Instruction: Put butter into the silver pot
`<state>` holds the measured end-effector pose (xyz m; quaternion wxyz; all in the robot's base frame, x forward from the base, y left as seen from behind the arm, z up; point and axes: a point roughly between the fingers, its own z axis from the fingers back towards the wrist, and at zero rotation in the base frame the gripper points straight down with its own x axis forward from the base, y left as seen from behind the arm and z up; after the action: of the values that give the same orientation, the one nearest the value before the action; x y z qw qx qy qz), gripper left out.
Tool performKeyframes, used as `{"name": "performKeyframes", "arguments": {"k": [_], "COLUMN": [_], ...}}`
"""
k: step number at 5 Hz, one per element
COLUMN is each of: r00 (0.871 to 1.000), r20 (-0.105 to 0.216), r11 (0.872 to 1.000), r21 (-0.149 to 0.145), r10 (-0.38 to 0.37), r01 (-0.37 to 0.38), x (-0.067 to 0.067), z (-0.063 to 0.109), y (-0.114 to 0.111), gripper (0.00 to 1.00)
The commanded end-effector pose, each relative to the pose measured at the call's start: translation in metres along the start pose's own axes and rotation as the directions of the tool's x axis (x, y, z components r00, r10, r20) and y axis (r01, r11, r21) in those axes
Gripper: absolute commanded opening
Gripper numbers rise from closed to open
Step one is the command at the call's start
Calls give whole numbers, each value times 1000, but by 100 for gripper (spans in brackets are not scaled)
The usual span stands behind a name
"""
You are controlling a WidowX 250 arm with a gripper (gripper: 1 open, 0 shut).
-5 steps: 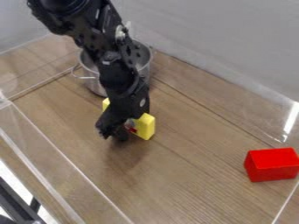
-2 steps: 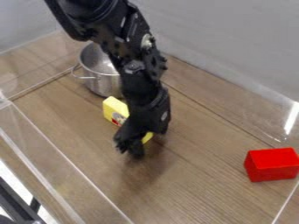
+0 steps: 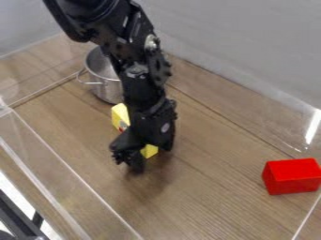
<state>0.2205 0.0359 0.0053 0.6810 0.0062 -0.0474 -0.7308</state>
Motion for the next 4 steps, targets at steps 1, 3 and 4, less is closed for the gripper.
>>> {"name": "performKeyframes", "arguments": {"k": [1, 3, 4], "r00": [1000, 999, 995], "r20": [7, -5, -13], "r11": [999, 998, 994], "r21": [-51, -51, -46], "r10": [-1, 45, 102], "r01": [1, -45, -103], "x": [-7, -11, -10], "z": [-5, 2, 1], "y": [-7, -10, -14], "gripper": [0, 0, 0]}}
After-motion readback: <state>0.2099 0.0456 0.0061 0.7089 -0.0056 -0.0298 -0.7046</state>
